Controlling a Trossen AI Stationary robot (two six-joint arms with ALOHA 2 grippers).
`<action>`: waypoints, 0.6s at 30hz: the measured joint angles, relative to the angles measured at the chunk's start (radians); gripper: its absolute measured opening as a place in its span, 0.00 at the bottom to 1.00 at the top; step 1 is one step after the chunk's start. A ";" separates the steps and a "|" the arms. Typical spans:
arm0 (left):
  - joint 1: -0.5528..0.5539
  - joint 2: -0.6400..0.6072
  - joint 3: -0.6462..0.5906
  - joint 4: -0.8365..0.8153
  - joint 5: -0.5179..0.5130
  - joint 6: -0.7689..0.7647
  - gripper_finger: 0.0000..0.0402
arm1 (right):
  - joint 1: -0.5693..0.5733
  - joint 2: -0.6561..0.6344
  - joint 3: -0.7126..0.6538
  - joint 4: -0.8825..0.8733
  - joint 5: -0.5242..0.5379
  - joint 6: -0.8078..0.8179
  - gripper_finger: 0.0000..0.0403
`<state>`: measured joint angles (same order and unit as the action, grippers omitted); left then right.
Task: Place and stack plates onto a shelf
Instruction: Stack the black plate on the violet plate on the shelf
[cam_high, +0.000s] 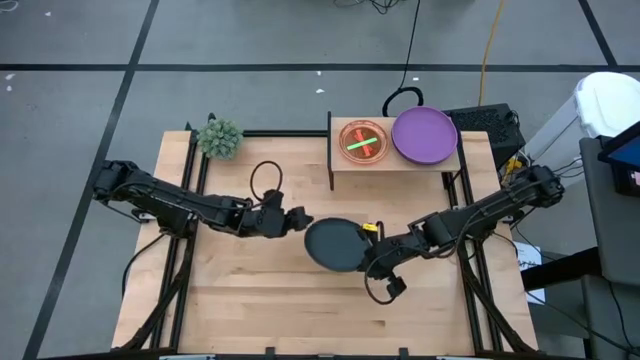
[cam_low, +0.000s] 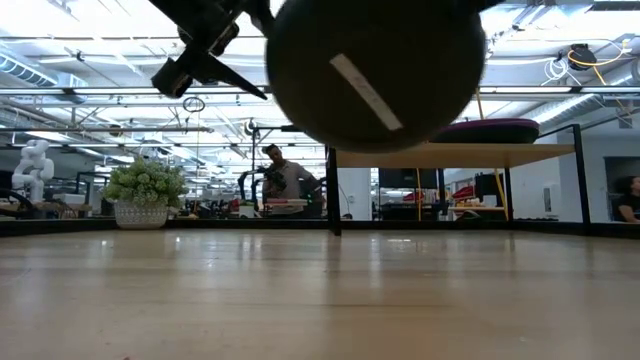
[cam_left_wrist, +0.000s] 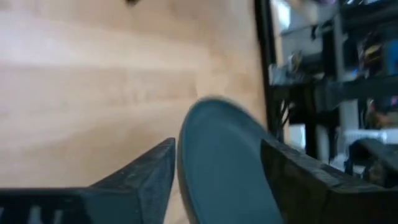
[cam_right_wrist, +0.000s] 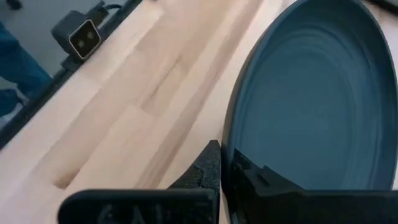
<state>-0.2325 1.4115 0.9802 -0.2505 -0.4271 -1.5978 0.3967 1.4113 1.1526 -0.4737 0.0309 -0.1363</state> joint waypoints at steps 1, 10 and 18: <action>0.000 -0.001 0.000 0.009 -0.025 0.009 0.61 | 0.001 -0.010 0.000 -0.015 0.000 0.025 0.00; 0.004 -0.001 0.001 0.094 -0.099 0.186 0.65 | 0.011 -0.120 0.000 -0.127 0.040 0.236 0.00; -0.002 -0.001 0.001 0.107 -0.099 0.302 0.65 | 0.011 -0.236 0.001 -0.145 0.053 0.442 0.00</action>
<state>-0.2344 1.4109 0.9810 -0.1438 -0.5259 -1.2963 0.4072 1.1755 1.1531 -0.6186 0.0836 0.3057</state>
